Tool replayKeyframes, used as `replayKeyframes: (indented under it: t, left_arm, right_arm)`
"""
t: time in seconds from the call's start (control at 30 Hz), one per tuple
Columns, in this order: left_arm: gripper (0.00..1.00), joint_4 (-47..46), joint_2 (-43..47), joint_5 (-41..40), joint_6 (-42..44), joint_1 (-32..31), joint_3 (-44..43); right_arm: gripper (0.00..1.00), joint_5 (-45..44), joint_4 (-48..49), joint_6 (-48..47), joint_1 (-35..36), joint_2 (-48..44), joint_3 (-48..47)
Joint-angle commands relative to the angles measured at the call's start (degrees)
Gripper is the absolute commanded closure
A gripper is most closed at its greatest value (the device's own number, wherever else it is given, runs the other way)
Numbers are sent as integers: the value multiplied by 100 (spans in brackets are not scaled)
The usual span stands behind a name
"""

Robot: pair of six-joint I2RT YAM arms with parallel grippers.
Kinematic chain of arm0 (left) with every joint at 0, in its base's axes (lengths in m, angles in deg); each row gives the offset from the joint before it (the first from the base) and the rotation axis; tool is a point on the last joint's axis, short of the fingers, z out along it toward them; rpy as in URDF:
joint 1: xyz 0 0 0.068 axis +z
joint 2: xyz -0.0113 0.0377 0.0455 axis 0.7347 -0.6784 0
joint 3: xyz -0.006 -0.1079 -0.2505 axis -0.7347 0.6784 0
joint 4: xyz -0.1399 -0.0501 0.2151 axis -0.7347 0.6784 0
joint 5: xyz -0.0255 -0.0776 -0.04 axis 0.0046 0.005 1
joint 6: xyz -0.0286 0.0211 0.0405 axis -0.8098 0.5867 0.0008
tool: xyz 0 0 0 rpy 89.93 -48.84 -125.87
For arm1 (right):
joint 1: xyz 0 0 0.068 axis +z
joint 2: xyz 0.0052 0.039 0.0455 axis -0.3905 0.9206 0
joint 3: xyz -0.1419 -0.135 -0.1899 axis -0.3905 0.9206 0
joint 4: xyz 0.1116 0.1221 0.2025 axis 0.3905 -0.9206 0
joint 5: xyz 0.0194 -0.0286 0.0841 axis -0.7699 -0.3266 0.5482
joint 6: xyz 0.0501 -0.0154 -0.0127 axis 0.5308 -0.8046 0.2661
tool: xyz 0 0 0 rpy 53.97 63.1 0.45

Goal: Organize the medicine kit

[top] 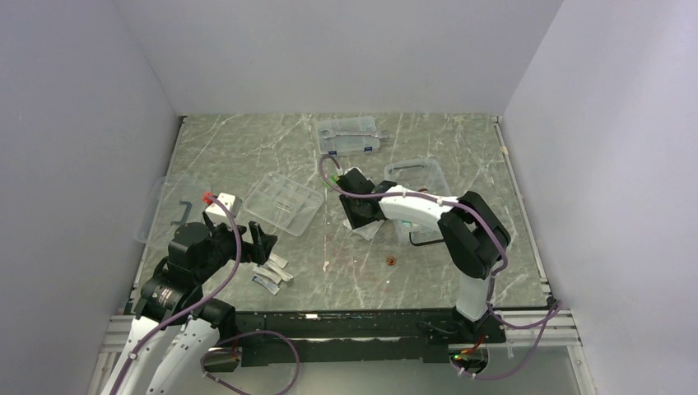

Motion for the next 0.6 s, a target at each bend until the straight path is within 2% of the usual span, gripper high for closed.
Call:
replayKeyframes:
  t: [0.0, 0.23, 0.37, 0.57]
  left_arm:
    - [1, -128, 7, -16, -90, -19, -214]
    - [1, -128, -2, -20, -86, -17, -214]
    - [1, -128, -11, -6, -87, -17, -214]
    - [1, -137, -32, 15, -79, -19, -214]
  right_arm:
    - [67, -176, 225, 93, 19, 132, 114]
    - [83, -267, 245, 83, 19, 198, 181]
    - [100, -295, 236, 56, 20, 187, 199]
    - [100, -166, 206, 42, 91, -124, 175]
